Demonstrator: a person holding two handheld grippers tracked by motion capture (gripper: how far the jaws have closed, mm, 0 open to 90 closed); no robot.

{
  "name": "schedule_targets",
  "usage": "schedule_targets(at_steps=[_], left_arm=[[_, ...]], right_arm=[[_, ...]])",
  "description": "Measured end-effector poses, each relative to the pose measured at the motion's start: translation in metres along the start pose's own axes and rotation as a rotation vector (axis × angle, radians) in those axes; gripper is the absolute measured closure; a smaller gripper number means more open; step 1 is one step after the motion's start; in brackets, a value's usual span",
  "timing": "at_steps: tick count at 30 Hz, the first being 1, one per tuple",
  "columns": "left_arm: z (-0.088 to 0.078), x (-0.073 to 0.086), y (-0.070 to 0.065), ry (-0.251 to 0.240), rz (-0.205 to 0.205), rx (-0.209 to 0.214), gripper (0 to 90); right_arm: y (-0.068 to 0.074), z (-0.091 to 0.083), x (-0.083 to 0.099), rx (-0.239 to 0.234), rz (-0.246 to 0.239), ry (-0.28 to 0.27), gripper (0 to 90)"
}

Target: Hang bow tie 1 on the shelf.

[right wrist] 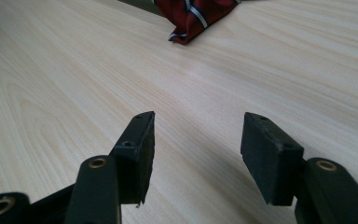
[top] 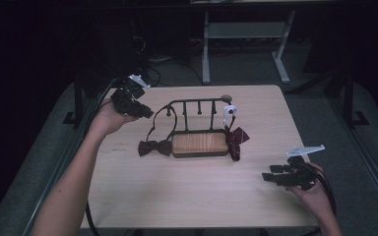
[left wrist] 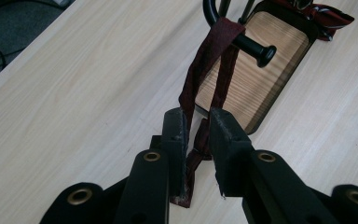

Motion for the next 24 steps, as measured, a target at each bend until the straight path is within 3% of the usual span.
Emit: schedule_targets(at_steps=[24], left_arm=[[-0.005, 0.017, -0.014, -0.019, 0.002, 0.009, 70.8]], right_arm=[[-0.002, -0.001, -0.001, 0.008, 0.002, -0.012, 43.0]])
Point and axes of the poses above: each handheld gripper's, and its own axes: z roughly forward along the jaws, x roughly out of its underside, y roughly to its left, the point moved 8 cm from there along z, roughly forward along the jaws, and after that the axes turned 10 degrees about z, right-handed, at the moved point
